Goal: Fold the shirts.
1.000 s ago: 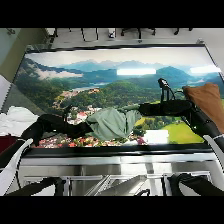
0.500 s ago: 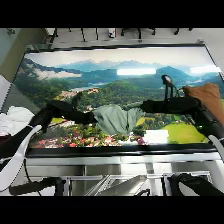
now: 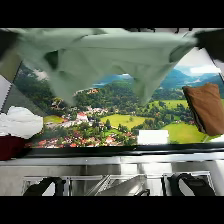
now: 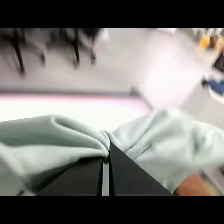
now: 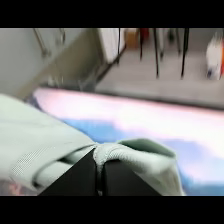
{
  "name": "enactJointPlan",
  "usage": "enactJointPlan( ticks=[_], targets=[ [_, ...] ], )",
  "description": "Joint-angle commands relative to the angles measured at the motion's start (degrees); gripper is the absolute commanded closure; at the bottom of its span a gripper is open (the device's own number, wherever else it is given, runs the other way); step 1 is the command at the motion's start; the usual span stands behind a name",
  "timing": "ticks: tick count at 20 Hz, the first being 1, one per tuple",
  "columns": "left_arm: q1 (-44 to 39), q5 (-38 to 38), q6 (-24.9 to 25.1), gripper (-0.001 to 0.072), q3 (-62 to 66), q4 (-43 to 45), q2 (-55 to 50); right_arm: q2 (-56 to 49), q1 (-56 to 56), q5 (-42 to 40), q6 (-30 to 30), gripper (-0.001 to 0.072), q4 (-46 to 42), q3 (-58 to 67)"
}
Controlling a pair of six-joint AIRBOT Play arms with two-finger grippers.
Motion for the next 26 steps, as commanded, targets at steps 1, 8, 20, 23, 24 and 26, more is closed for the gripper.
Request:
enactJointPlan(
  ticks=[1, 8, 20, 23, 24, 26],
  targets=[
    [3.0, -1.4, -2.3, 0.0692, 10.9, 0.7, 4.9, 2.7, -1.1, -0.7, -2.7, 0.0695, 3.0, 11.1],
    [-0.7, 7.6, -3.0, 0.0692, 16.9, 1.1, -4.3, -1.9, 0.2, -6.6, -2.4, 0.0695, 3.2, 10.5],
    [-14.8, 1.8, -1.6, 0.0691, 1.9, 11.5, -60.9, -34.8, 3.2, 14.7, -0.3, 0.0694, 2.1, -34.5],
    [-12.6, 2.8, -1.6, 0.0691, 12.1, 3.0, -70.1, -41.0, 3.2, 16.3, -0.6, 0.0693, 2.1, -31.1],
    [-12.0, 4.0, -1.7, 0.0691, 15.6, 2.5, -71.6, -41.8, 3.2, 16.2, -1.4, 0.0693, 2.1, -29.9],
    [-10.4, 8.4, -1.6, 0.0339, 20.5, 2.6, -72.3, -41.6, 3.0, 15.8, -2.3, 0.0626, 2.0, -28.4]
  ],
)
